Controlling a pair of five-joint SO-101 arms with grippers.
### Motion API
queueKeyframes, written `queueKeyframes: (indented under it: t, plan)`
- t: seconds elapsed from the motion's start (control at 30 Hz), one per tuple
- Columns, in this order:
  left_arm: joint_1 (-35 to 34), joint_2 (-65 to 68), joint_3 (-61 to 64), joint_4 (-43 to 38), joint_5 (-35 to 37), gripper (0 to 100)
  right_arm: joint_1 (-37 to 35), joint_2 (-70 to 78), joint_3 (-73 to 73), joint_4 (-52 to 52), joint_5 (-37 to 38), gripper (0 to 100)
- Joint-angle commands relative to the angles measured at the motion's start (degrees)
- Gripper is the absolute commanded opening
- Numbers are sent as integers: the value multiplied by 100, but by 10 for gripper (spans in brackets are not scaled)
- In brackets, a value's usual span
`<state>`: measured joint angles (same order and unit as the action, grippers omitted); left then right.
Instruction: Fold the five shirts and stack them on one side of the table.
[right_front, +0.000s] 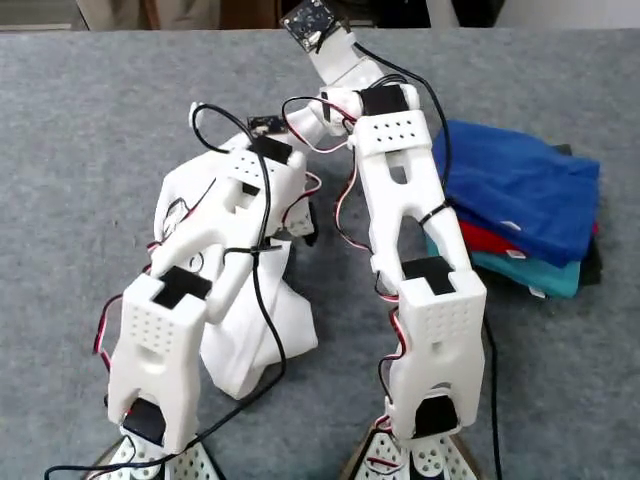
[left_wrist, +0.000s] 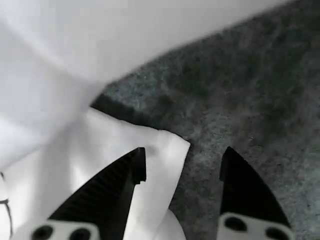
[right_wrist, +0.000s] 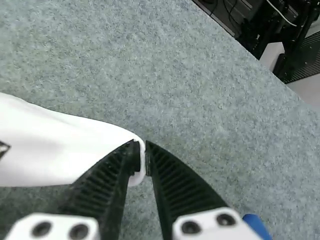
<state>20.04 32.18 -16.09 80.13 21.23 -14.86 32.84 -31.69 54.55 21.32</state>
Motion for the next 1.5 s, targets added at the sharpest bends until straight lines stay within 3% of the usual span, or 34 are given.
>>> queueKeyframes:
  t: [0.0,0.37,0.6,1.0,1.13,1.47]
  plan:
    - [-18,75,-264,-53,79,250,136,-171,-84,-132,9,2]
    - [-167,312,-264,-264,79,246,127,-154,-84,-141,-9,2]
    - [-167,321,-220,-273,53,163,119,-154,-75,-141,-9,2]
    - [-167,321,-220,-264,70,143,119,-154,-75,-141,-9,2]
    - [-193,295,-264,-237,35,33,119,-154,-75,-141,-9,2]
    - [-202,251,-527,334,26,19,180,-189,-92,-141,-18,2]
